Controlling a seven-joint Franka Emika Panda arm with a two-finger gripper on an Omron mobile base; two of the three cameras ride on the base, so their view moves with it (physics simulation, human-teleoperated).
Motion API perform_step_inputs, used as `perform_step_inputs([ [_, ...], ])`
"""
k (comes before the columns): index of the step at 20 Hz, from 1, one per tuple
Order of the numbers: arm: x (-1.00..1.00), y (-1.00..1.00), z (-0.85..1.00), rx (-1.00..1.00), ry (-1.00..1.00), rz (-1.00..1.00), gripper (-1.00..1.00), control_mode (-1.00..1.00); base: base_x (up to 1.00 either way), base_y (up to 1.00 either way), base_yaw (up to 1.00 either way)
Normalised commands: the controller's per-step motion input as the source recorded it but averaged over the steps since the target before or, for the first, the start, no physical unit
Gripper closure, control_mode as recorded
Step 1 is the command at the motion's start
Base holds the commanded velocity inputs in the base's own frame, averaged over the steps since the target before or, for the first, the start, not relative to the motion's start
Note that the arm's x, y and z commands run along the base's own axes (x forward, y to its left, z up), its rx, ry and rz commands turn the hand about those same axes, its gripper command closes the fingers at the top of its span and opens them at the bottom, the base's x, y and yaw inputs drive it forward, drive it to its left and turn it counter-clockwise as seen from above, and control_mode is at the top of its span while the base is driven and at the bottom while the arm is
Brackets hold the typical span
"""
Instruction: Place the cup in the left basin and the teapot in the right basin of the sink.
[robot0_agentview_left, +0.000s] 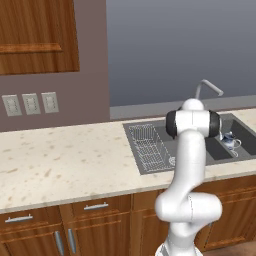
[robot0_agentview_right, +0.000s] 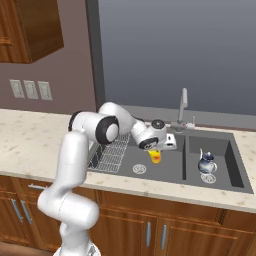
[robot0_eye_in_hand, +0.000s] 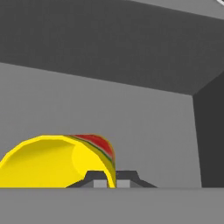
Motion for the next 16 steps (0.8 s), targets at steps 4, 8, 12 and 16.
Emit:
perform_step_inputs([
  [4, 0.36, 0.00, -0.37, 0.00, 0.02, 0.00, -1.00, -1.00, 0.00, 0.00, 0.00],
  [8, 0.25, 0.00, -0.33, 0.00, 0.00, 0.00, -1.00, -1.00, 0.00, 0.00, 0.00],
  [12, 0.14, -0.04, -0.24, 0.00, 0.00, 0.00, -1.00, -1.00, 0.00, 0.00, 0.00],
  [16, 0.01, -0.09, -0.02, 0.00, 0.00, 0.00, -1.00, -1.00, 0.00, 0.00, 0.00],
])
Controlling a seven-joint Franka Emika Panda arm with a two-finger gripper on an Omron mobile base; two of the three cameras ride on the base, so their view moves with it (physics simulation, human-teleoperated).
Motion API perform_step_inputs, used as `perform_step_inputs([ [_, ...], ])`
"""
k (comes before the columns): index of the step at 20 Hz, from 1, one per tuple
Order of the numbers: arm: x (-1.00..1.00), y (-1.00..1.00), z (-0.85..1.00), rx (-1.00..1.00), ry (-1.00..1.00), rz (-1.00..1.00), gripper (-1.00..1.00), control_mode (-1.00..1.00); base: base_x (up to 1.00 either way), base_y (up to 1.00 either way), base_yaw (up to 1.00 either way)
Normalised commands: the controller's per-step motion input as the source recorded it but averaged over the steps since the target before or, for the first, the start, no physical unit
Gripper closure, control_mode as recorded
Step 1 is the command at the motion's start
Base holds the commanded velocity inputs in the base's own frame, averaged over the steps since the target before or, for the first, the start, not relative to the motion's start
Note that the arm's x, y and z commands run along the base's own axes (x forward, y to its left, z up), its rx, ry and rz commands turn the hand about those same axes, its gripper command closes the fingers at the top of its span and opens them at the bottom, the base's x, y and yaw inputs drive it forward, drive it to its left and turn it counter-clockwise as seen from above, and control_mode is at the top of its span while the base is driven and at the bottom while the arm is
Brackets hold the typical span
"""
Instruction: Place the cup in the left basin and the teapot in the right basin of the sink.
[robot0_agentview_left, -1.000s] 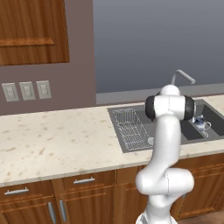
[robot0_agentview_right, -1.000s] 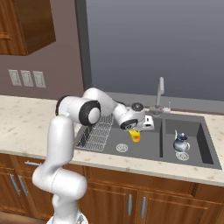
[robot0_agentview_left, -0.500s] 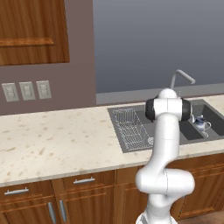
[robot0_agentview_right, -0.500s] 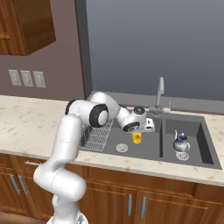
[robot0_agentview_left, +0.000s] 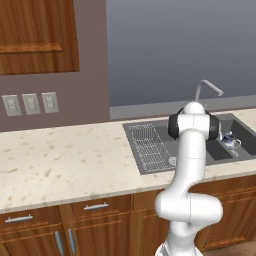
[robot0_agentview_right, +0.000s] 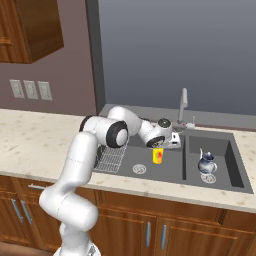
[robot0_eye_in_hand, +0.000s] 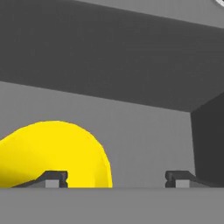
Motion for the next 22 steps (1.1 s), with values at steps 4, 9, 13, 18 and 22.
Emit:
perform_step_inputs([
  [4, 0.00, -0.02, 0.05, 0.00, -0.01, 0.00, -1.00, -1.00, 0.00, 0.00, 0.00],
  [9, 0.00, 0.00, 0.13, 0.00, -0.01, 0.00, -1.00, -1.00, 0.00, 0.00, 0.00],
  [13, 0.00, 0.00, 0.16, 0.00, -0.02, 0.00, -1.00, -1.00, 0.00, 0.00, 0.00],
  [18, 0.00, 0.00, 0.12, 0.00, 0.00, 0.00, -1.00, -1.00, 0.00, 0.00, 0.00],
  [22, -0.05, 0.00, 0.19, 0.00, 0.00, 0.00, -1.00, -1.00, 0.00, 0.00, 0.00],
])
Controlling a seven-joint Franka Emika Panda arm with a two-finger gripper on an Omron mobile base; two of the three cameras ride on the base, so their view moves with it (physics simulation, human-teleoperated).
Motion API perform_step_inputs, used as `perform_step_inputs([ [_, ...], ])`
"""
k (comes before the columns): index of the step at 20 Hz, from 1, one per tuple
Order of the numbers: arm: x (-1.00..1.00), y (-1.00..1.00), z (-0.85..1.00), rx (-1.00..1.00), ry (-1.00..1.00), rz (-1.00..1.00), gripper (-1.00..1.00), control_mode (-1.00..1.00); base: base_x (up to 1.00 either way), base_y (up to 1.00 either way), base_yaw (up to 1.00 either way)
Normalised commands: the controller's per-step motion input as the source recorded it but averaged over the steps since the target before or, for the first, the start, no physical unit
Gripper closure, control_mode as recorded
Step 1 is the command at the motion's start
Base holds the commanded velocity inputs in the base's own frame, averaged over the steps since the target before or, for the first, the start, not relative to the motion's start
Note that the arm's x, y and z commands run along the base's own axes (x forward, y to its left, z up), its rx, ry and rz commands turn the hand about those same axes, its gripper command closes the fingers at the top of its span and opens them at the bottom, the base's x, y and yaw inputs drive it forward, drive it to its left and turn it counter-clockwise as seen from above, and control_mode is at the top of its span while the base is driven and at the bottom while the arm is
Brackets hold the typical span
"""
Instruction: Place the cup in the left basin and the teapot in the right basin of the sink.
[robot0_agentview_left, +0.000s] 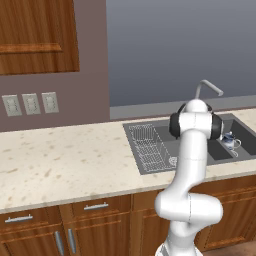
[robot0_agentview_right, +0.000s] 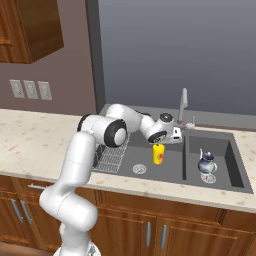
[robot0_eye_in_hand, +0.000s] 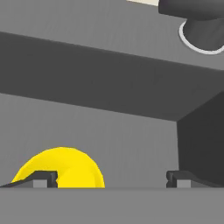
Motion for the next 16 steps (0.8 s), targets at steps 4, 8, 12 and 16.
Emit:
perform_step_inputs([
  [4, -0.19, 0.01, 0.52, 0.00, -0.03, -0.03, -1.00, -1.00, 0.00, 0.00, 0.00],
  [8, -0.19, 0.09, 0.52, 0.00, -0.03, -0.03, -1.00, -1.00, 0.00, 0.00, 0.00],
  [12, -0.14, 0.30, 0.17, 0.00, 0.00, -0.02, -1.00, -1.00, 0.00, 0.00, 0.00],
  [16, -0.14, 0.52, 0.00, -0.01, 0.00, 0.00, -1.00, -1.00, 0.00, 0.00, 0.00],
])
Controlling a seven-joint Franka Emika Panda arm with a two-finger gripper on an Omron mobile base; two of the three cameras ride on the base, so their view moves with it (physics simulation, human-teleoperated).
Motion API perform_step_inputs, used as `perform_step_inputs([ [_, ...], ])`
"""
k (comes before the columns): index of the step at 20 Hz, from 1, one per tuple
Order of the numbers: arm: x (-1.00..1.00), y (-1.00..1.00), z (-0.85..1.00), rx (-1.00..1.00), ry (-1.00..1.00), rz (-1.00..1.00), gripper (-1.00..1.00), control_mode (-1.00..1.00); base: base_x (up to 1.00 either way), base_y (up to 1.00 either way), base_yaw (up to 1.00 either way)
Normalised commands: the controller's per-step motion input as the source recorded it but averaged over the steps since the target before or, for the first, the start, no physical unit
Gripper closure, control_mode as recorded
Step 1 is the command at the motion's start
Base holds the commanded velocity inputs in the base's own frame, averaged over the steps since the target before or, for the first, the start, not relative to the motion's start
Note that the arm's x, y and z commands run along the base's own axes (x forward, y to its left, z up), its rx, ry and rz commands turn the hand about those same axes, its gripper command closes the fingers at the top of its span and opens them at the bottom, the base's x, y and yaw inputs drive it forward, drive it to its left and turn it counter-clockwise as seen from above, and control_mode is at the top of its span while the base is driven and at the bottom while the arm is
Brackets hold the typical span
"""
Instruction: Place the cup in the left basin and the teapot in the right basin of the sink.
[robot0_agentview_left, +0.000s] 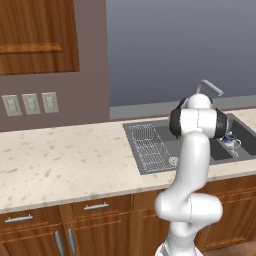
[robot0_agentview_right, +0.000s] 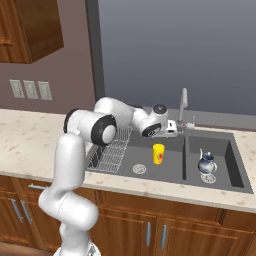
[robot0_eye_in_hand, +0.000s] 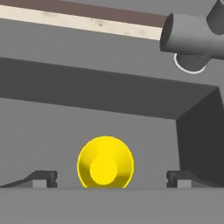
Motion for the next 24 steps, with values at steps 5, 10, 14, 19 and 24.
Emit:
perform_step_inputs([
  [5, -0.16, 0.59, 0.01, -0.02, 0.00, 0.00, -1.00, -1.00, 0.00, 0.00, 0.00],
  [10, -0.26, 0.43, 0.19, -0.03, 0.00, 0.00, -1.00, -1.00, 0.00, 0.00, 0.00],
  [14, -0.31, 0.34, 0.37, -0.03, -0.01, 0.00, -1.00, -1.00, 0.00, 0.00, 0.00],
  [19, -0.36, 0.19, 0.48, -0.02, -0.04, 0.00, -1.00, -1.00, 0.00, 0.00, 0.00],
  [24, -0.37, 0.05, 0.51, 0.00, -0.05, -0.02, -1.00, -1.00, 0.00, 0.00, 0.00],
])
